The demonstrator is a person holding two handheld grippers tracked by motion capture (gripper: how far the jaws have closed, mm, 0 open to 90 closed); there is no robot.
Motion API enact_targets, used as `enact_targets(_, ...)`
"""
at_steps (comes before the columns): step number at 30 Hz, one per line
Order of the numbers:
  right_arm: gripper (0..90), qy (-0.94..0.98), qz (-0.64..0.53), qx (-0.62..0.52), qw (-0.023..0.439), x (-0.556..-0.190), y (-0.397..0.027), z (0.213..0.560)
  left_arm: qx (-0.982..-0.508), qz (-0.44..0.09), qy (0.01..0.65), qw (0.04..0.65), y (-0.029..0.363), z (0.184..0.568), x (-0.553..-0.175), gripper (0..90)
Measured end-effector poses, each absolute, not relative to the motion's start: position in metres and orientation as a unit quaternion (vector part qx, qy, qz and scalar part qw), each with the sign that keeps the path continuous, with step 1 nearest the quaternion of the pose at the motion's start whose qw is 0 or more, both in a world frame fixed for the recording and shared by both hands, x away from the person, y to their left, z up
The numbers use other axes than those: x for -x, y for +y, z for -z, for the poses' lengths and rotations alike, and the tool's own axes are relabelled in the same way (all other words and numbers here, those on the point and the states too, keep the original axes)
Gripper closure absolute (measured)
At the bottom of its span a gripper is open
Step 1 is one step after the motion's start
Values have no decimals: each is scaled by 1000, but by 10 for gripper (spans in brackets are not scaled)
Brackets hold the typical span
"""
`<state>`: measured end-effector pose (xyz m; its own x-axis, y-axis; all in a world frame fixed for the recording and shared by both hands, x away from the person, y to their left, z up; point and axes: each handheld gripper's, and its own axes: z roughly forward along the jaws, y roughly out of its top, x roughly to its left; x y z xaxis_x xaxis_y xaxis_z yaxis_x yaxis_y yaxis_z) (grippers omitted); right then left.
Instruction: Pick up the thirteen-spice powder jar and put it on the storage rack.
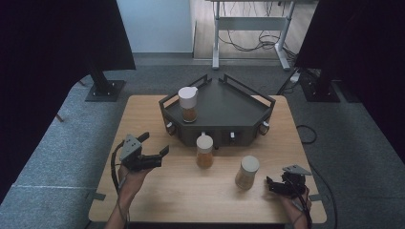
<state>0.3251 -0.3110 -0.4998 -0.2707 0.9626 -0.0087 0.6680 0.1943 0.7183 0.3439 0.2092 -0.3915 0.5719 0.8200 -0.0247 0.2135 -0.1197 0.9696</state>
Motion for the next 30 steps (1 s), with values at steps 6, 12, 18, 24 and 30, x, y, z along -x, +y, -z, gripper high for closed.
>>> enact_targets(6,95,735,-308,-555,239,-325,-311,500,-699,-271,375,545,213,398,-338,64)
enact_targets(12,95,735,-308,-554,239,-325,-311,500,-704,-270,375,539,217,403,-333,64)
enact_targets(18,94,735,-308,-555,238,-325,-311,500,-709,-269,376,533,220,408,-327,63)
enact_targets(24,94,735,-308,-554,238,-325,-311,500,-707,-266,381,534,223,412,-323,63)
enact_targets(30,94,735,-308,-554,238,-325,-311,500,-706,-262,386,533,228,415,-319,64)
